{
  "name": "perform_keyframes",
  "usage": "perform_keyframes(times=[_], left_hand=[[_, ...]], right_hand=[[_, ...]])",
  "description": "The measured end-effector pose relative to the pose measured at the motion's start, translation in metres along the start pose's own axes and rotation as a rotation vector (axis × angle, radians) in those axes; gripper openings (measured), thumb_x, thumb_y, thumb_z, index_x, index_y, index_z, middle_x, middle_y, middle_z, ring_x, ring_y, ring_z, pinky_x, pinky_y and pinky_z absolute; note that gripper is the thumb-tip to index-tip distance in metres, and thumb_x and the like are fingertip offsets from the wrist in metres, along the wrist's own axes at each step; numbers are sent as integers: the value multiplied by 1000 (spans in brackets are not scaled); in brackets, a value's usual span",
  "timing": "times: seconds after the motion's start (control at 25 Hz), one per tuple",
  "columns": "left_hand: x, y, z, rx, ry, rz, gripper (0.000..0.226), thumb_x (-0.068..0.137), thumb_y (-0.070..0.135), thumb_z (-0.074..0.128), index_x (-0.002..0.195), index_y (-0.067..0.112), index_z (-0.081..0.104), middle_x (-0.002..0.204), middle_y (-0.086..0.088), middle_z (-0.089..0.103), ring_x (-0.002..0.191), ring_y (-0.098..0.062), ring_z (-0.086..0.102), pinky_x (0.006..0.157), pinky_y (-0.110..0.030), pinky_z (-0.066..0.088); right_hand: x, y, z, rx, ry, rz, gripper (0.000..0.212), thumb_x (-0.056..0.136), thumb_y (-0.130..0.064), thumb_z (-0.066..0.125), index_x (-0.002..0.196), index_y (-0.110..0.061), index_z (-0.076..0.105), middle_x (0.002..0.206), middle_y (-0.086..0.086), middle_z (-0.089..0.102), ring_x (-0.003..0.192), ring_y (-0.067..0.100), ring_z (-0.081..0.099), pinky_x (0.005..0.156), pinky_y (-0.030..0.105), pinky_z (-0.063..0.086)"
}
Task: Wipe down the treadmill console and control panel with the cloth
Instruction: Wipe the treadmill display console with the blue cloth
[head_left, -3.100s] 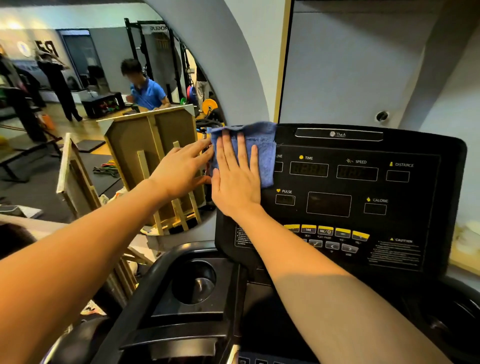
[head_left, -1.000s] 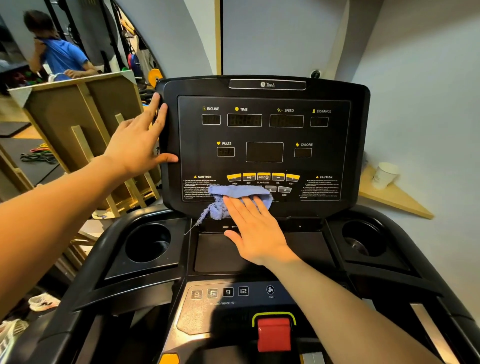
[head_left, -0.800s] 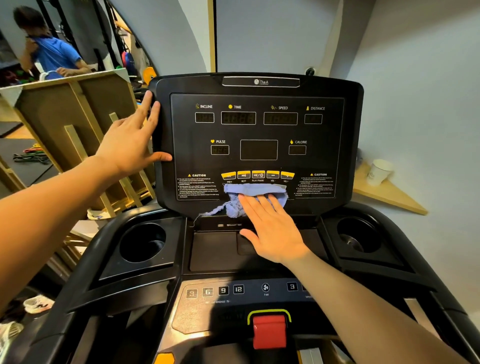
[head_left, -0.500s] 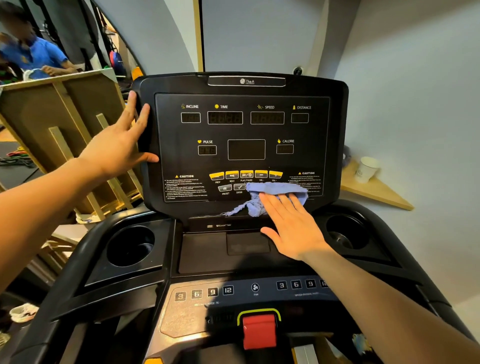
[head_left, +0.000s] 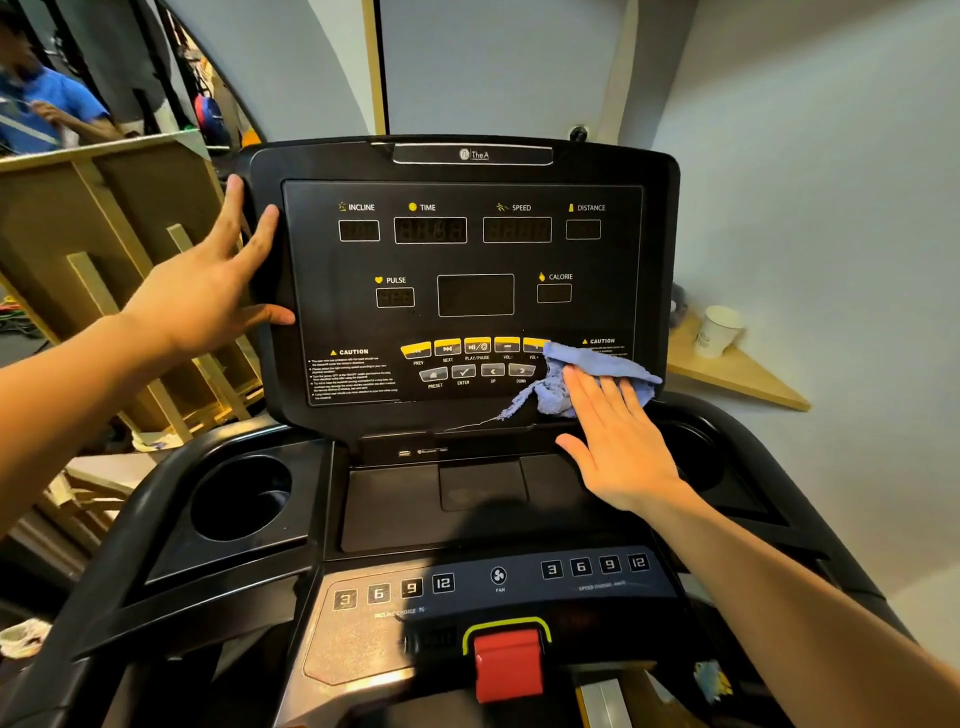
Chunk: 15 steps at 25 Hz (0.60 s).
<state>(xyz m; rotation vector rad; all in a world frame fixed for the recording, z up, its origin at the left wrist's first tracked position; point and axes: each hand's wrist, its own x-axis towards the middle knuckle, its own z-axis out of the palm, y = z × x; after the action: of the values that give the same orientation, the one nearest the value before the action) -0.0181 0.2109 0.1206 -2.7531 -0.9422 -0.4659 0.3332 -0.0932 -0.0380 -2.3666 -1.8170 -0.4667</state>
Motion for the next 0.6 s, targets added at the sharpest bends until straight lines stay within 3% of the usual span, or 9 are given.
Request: perform_keyframes(times=[0.2, 0.28, 0.4, 0.6], left_hand=[[0, -6, 2, 14, 8, 47, 110, 75, 51, 65, 158, 23, -2, 165, -13, -19, 124, -53, 51, 85, -64, 55], [1, -7, 2, 15, 3, 43, 109, 74, 54, 60, 158, 23, -1, 165, -13, -20, 124, -53, 52, 86, -64, 55], [1, -7, 2, 9, 4, 53, 109, 73, 55, 58, 158, 23, -1, 165, -13, -20, 121, -53, 54, 85, -65, 54], [2, -7, 3, 26, 5, 60, 109, 72, 54, 58, 159, 21, 1, 165, -14, -19, 121, -55, 54, 83, -65, 55]], right_hand=[[15, 3, -5, 9, 38, 29, 81, 96, -55, 36, 157, -14, 3, 163, 11, 16, 151, 28, 8, 122, 44, 9], [32, 6, -11, -25, 61, 69, 80, 96, -54, 33, 156, -14, -1, 164, 12, 11, 151, 31, 7, 121, 47, 9], [68, 17, -26, -20, 120, 100, 76, 99, -48, 28, 155, -15, -10, 164, 10, -8, 150, 30, -9, 121, 50, 2], [125, 33, -57, -32, 240, 114, 71, 101, -52, 16, 156, -14, -7, 164, 9, -9, 150, 29, -11, 121, 48, -2]])
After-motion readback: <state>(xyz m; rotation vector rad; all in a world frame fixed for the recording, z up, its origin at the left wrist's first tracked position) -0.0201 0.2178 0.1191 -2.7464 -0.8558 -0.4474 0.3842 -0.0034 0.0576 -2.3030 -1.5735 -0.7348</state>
